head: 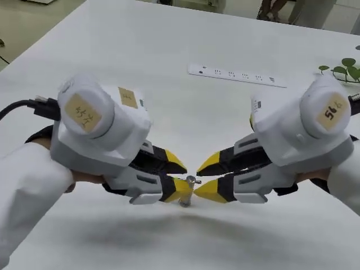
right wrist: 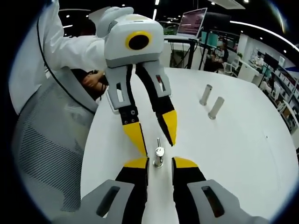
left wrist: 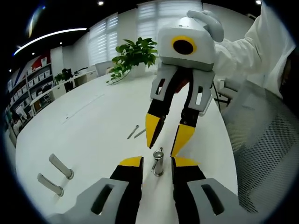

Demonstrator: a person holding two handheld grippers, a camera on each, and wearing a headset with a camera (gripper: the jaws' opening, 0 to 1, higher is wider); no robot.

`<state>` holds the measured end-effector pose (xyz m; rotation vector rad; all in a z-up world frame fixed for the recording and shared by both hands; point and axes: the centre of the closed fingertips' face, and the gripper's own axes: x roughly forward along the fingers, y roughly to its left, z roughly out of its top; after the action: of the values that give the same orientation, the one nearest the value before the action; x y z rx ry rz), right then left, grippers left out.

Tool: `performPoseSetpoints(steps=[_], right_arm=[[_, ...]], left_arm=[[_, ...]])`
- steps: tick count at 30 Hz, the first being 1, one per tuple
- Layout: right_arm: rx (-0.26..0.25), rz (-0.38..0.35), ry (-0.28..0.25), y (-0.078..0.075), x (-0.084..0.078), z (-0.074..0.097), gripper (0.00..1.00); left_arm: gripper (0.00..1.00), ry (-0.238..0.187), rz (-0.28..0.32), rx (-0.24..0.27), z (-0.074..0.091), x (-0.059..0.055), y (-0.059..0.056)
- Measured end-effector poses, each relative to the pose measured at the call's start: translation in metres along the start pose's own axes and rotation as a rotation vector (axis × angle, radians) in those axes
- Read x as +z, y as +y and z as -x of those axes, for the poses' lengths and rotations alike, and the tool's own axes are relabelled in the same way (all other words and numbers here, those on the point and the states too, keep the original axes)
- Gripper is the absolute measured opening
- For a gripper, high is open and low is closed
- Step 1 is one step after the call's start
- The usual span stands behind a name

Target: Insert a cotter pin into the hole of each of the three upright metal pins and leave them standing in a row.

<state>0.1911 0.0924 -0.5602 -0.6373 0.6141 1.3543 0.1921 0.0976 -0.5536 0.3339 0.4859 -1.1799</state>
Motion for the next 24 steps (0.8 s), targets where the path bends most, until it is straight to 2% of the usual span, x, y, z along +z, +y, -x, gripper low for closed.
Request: performPoseSetpoints(steps=[2, 4, 6, 7, 8, 10, 15, 18, 21, 24], right_arm=[[-0.012, -0.026, -0.018, -0.001, 0.001, 0.002, 0.16], [-0.022, -0.037, -0.034, -0.001, 0.002, 0.004, 0.16], [-0.034, -0.051, -0.045, -0.002, 0.003, 0.006, 0.16], [-0.035, -0.051, -0.046, -0.002, 0.003, 0.006, 0.16], [-0.042, -0.061, -0.057, -0.002, 0.004, 0.007, 0.16], [-0.043, -0.078, -0.071, -0.001, 0.004, 0.008, 0.16], [-0.049, -0.094, -0.084, -0.001, 0.004, 0.007, 0.16], [-0.046, -0.107, -0.104, -0.001, 0.007, 0.005, 0.17], [-0.041, -0.108, -0.108, 0.001, 0.009, 0.002, 0.18], [-0.039, -0.102, -0.099, 0.000, 0.008, -0.002, 0.18]], left_arm=[[0.37, -0.020, -0.008, 0.010, 0.004, 0.000, 0.000], [0.48, -0.046, 0.032, 0.001, 0.008, -0.002, -0.003], [0.57, -0.056, 0.052, 0.012, 0.012, -0.006, -0.004], [0.60, -0.057, 0.059, 0.015, 0.013, -0.007, -0.004], [0.63, -0.061, 0.110, 0.023, 0.015, -0.012, -0.004], [0.68, -0.080, 0.148, 0.041, 0.016, -0.017, -0.003], [0.77, -0.095, 0.198, 0.073, 0.020, -0.027, -0.002], [0.84, -0.111, 0.202, 0.116, 0.023, -0.029, 0.001], [0.96, -0.112, 0.219, 0.118, 0.024, -0.031, 0.000], [0.99, -0.101, 0.218, 0.117, 0.025, -0.033, -0.004]])
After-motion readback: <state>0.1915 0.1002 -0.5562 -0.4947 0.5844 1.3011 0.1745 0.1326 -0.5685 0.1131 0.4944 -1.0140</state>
